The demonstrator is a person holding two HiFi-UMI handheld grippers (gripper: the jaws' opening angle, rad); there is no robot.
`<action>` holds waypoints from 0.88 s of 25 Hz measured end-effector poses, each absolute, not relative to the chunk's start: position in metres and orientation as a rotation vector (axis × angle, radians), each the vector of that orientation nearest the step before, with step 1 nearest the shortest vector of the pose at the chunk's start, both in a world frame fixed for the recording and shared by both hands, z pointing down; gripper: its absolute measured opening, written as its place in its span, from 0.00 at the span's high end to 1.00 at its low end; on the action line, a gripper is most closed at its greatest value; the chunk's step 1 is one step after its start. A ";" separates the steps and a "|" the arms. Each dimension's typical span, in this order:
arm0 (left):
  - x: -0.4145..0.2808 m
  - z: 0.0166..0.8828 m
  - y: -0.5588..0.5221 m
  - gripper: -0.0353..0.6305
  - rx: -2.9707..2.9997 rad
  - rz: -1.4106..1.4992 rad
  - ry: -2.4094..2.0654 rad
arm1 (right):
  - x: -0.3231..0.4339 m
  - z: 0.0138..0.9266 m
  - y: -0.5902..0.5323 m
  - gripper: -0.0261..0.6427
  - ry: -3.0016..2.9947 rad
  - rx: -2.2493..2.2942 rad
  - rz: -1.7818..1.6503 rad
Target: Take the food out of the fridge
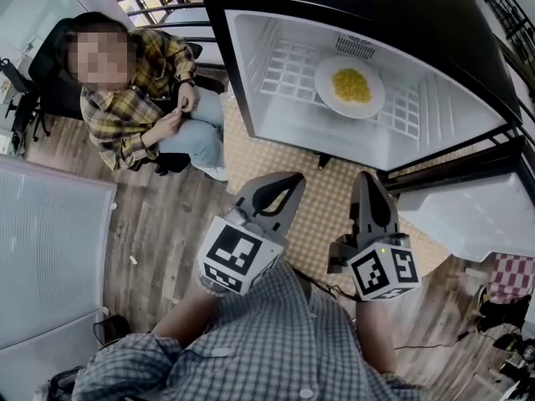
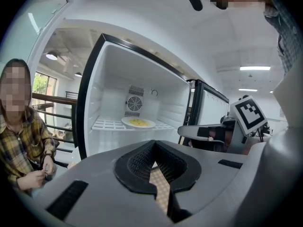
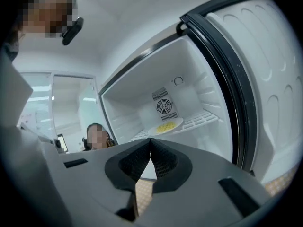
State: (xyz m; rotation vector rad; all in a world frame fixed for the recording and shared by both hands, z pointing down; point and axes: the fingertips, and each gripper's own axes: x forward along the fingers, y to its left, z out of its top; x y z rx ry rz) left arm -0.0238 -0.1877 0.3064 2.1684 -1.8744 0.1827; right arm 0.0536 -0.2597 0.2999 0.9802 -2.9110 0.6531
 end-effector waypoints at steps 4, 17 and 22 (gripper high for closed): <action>-0.037 0.307 -0.190 0.94 2.175 0.188 -1.872 | 0.036 0.310 -0.278 0.95 -2.887 1.009 0.879; -0.065 0.314 -0.192 0.94 2.153 0.178 -1.868 | -0.011 0.329 -0.319 0.94 -2.786 0.991 1.600; -0.070 0.315 -0.191 0.94 2.141 0.168 -1.870 | -0.013 0.333 -0.334 0.86 -2.740 1.012 1.752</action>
